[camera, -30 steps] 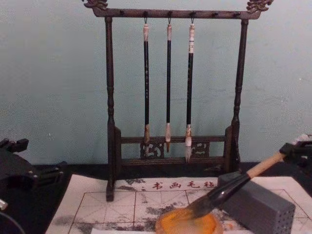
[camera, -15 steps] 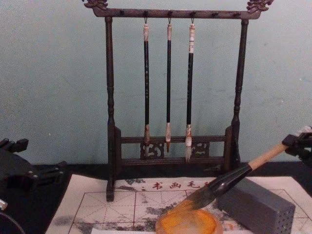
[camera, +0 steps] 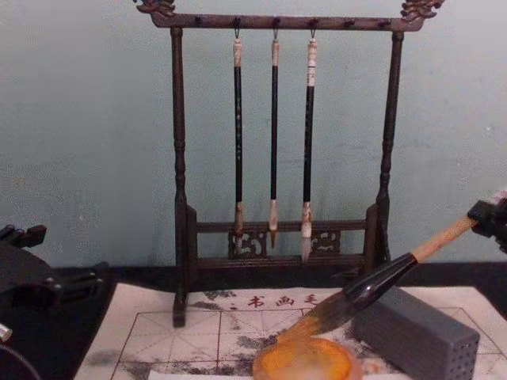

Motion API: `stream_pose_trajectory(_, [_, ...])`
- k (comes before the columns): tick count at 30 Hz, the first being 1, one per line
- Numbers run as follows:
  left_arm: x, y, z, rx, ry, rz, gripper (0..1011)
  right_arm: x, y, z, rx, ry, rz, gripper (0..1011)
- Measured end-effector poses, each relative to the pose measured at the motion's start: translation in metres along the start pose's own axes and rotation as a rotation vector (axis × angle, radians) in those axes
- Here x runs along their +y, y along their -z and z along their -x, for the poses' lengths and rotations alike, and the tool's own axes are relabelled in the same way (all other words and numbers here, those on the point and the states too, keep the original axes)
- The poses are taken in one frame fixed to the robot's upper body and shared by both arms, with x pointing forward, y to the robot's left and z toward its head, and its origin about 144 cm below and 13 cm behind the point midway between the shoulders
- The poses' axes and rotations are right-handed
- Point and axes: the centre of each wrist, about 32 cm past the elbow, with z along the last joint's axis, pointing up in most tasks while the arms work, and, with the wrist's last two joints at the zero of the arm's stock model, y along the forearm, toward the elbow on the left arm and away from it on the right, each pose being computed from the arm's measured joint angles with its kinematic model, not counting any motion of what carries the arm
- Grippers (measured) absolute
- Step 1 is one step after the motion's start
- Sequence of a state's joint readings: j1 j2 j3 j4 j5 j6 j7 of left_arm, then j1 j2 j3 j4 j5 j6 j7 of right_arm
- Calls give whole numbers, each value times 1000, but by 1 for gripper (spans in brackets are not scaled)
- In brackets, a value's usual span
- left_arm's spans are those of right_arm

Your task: Pick up the brush from the inkstone, write on the paper, then place the brush back to its original position.

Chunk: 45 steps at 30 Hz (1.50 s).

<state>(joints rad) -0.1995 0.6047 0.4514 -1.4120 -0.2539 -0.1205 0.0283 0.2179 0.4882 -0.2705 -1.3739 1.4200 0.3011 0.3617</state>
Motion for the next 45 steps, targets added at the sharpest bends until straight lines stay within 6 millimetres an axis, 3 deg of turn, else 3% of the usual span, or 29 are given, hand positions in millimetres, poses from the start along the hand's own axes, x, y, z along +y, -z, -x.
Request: stream_pose_trajectory(45, [0,0,0,0,0,0,1001,-38,0,5,-103,-87,155,175])
